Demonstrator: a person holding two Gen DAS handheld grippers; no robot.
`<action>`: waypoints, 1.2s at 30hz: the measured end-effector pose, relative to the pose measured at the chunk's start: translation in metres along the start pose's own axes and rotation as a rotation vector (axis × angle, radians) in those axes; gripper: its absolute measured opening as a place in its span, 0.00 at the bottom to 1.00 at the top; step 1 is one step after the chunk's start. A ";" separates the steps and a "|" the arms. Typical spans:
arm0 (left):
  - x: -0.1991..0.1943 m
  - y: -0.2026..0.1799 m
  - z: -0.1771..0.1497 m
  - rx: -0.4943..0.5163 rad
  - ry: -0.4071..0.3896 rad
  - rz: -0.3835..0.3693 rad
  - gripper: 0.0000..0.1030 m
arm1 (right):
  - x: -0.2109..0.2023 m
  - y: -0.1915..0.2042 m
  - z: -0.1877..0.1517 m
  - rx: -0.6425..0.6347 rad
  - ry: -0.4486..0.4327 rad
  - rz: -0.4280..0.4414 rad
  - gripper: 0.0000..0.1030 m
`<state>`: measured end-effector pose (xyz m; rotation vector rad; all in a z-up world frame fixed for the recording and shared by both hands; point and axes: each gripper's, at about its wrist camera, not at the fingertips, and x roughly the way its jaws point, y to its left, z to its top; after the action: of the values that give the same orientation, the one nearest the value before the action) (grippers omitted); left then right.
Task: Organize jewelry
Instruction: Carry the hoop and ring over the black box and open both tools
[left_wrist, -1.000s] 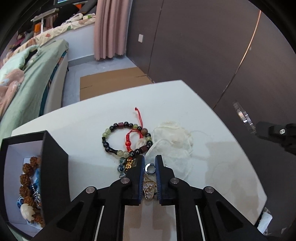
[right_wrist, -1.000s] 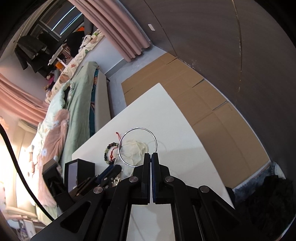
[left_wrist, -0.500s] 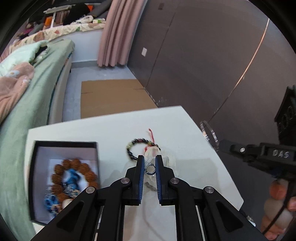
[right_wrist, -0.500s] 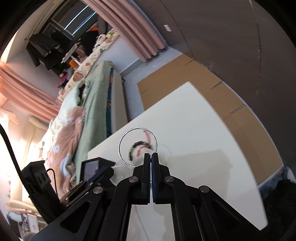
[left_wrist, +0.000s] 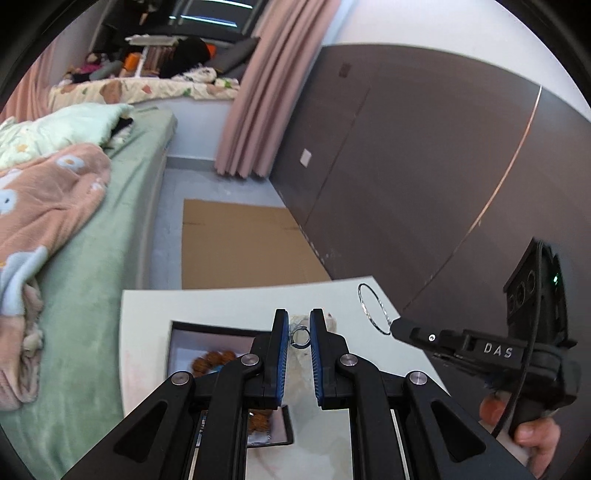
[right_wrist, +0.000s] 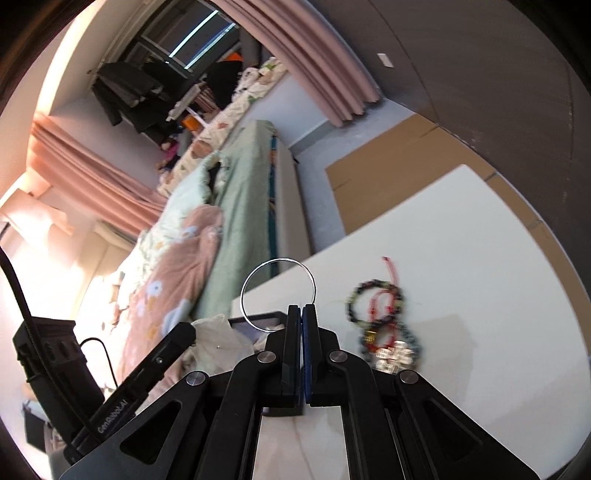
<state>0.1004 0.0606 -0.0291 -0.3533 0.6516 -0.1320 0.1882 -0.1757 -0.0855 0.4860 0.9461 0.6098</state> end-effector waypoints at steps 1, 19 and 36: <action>-0.004 0.003 0.000 -0.003 -0.007 0.000 0.12 | 0.001 0.003 -0.001 -0.003 -0.007 0.014 0.02; -0.014 0.059 0.011 -0.209 -0.027 0.046 0.73 | 0.031 0.037 -0.013 -0.039 0.006 0.090 0.02; -0.027 0.073 0.010 -0.248 -0.050 0.051 0.73 | 0.055 0.030 -0.020 -0.051 0.148 0.008 0.62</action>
<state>0.0861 0.1373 -0.0331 -0.5760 0.6284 0.0072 0.1870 -0.1146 -0.1091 0.4034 1.0669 0.6826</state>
